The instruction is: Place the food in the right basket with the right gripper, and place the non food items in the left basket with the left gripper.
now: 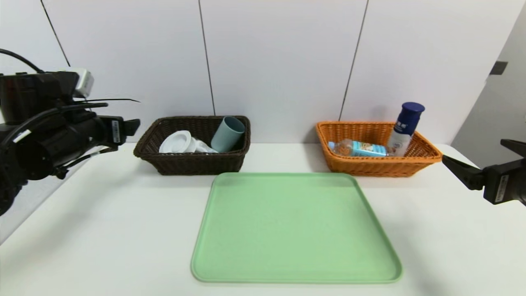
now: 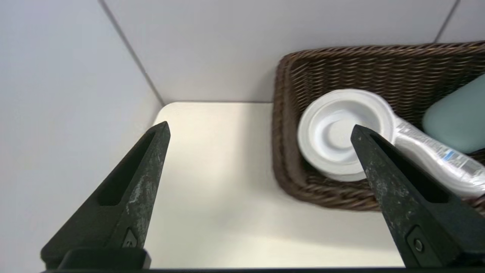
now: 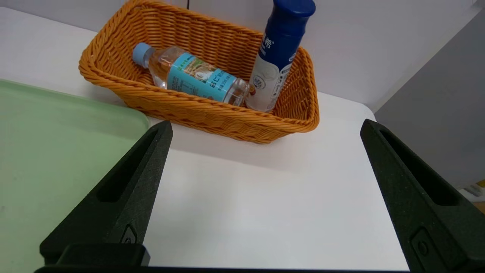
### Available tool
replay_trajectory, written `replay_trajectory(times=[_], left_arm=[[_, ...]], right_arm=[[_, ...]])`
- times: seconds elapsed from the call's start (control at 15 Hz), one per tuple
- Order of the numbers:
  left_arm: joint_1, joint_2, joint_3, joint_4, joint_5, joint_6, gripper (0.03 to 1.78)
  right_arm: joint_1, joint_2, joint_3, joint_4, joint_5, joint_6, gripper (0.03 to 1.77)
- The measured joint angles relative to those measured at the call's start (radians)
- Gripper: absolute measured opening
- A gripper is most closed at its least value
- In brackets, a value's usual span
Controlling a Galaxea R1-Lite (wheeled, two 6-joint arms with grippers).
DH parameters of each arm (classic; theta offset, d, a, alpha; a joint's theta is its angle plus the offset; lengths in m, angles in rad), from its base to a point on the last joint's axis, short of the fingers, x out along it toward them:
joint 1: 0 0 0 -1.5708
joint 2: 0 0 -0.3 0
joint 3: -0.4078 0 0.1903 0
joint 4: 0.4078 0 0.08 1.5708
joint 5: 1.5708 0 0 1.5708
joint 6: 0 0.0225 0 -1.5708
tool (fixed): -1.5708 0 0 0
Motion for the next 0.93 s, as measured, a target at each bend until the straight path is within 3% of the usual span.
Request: replay_trajectory(times=[0.27,0.6,0.93], left_arm=[[0.018,-0.162,0.121,0.078,0.031,0.002,1.69],[0.010,-0.347,0.293,0.085,0.041,0.007,1.69],[-0.003,-0.507,0.444,0.076,0.056,-0.017,1.69]], right_arm=[[-0.008,-0.060,0.000,0.024,0.001,-0.009,1.71],[-0.035,-0.173,0.036,0.123,0.005,-0.007,1.71],[-0.076,-0.321,0.163,0.135,0.073,-0.010,1.71]])
